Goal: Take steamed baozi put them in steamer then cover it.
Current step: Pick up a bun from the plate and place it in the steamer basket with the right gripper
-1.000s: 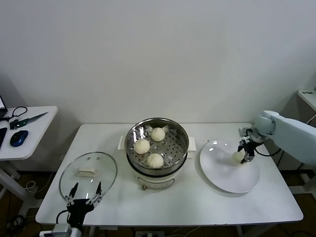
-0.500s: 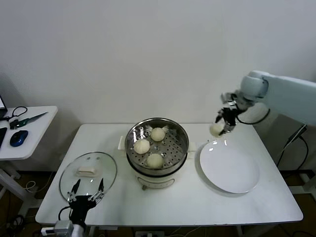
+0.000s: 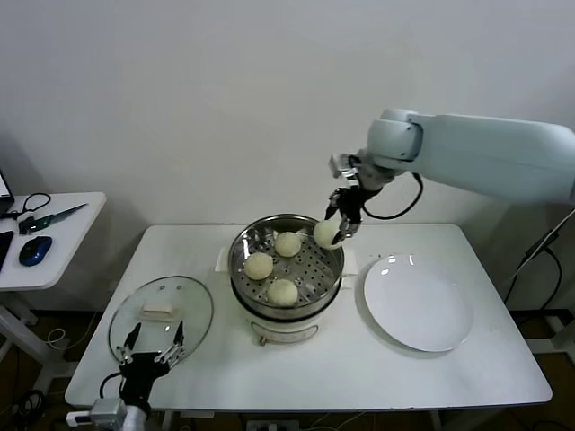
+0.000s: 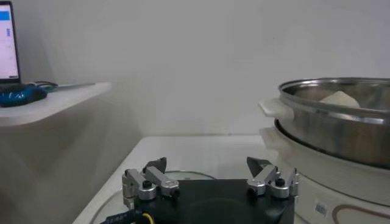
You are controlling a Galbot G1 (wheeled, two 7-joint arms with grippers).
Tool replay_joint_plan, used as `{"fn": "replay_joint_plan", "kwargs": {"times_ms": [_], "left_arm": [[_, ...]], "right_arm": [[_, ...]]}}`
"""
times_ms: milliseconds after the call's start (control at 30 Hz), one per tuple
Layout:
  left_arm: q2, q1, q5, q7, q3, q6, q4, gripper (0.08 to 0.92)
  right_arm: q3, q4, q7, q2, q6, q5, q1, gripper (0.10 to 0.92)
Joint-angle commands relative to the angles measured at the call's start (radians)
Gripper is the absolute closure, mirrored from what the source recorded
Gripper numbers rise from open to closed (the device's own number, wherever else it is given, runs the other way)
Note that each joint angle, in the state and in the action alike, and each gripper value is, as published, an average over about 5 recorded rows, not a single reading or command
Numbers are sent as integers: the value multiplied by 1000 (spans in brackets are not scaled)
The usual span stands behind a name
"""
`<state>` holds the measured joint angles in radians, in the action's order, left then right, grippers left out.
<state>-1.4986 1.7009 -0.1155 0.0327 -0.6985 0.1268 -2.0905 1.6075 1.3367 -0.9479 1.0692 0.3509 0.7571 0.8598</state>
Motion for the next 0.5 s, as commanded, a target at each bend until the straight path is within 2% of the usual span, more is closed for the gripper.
{"fn": "replay_joint_plan", "kwargs": {"times_ms": [33,267,500], "left_arm": [[0,5,-6,0,-6,0,-8,177],[4,-5,-9,2,-8,7,-9,177],[4,-9,-19,3,-13,10,-10,177]], "right_arm": [[-3,-23,61,115,53,-15,-108,389],[2,-130,49,149,43,-75,-156,389],[18,-121,28,139,42,-75,-166,389]]}}
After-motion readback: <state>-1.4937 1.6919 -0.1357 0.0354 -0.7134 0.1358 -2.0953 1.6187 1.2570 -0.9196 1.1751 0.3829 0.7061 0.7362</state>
